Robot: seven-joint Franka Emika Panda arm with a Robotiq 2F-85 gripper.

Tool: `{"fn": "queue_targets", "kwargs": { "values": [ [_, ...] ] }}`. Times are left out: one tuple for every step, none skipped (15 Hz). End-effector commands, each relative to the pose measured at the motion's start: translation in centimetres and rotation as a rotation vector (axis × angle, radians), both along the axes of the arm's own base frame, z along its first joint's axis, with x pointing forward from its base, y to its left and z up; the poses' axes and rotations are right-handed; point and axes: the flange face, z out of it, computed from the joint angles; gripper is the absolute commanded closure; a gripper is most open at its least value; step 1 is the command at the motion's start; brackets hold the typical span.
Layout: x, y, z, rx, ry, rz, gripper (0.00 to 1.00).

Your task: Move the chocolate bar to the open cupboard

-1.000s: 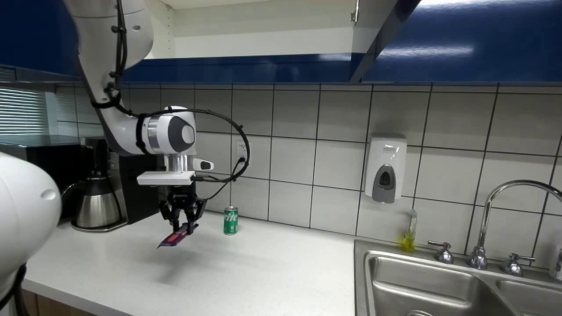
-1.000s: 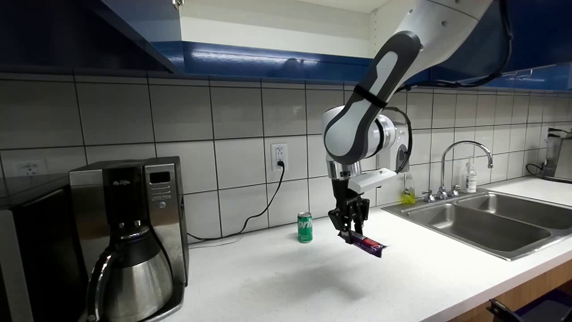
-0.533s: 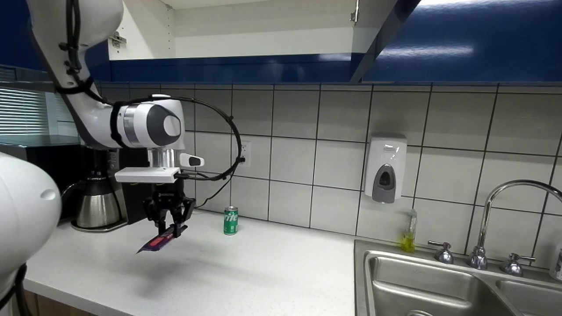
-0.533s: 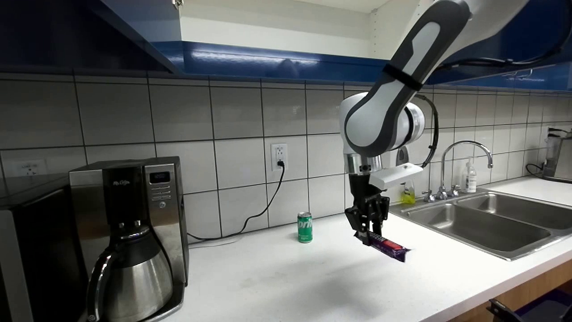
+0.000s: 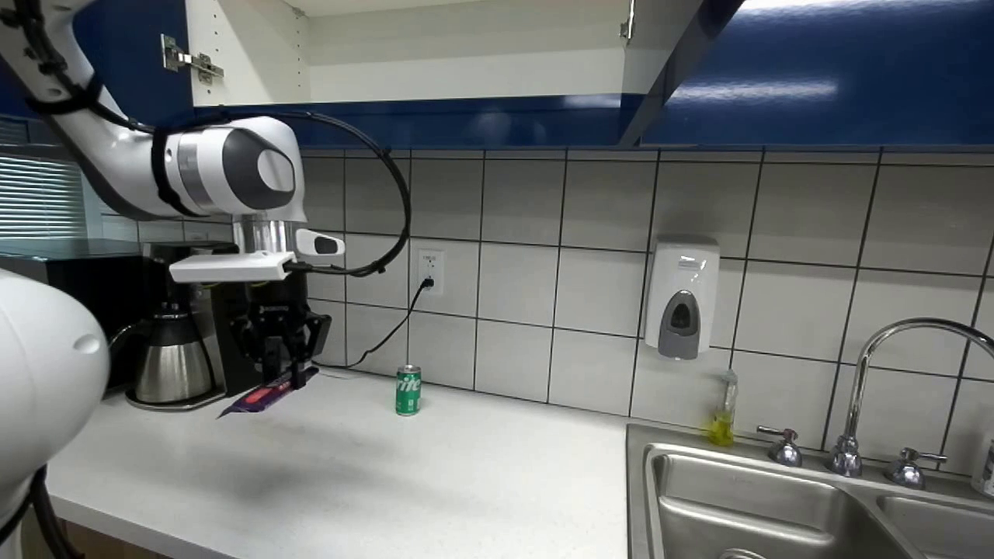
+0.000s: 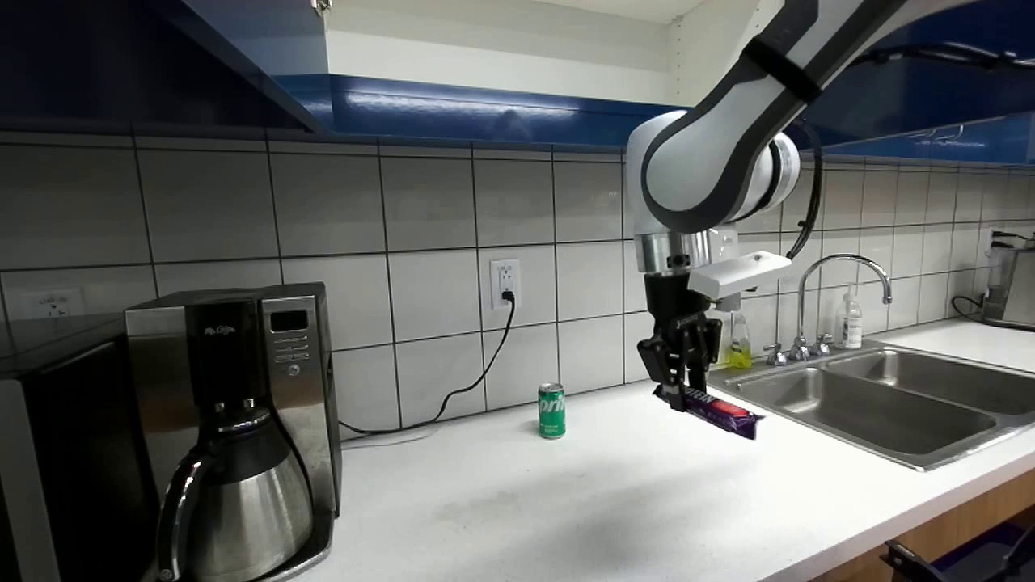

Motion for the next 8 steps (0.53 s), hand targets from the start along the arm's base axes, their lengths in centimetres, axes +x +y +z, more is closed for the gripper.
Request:
{"fn": "queue_targets", "kwargs": {
  "values": [
    [-1.8, 0.9, 4.9, -0.008, -0.021, 0.002, 0.84],
    [-2.1, 1.1, 5.9, -0.011, -0.029, 0.002, 0.84],
    [-2.5, 1.3, 7.3, -0.015, -0.031, -0.002, 0.84],
    [-2.7, 1.4, 8.4, -0.020, -0.038, 0.000, 0.84],
    [-3.0, 1.5, 9.8, -0.024, -0.043, -0.003, 0.84],
    [-3.2, 1.6, 11.0, -0.025, -0.047, -0.004, 0.84],
    [-3.4, 1.7, 12.3, -0.028, -0.052, -0.010, 0.84],
    [-3.5, 1.7, 13.5, -0.031, -0.061, -0.013, 0.84]
  ]
}}
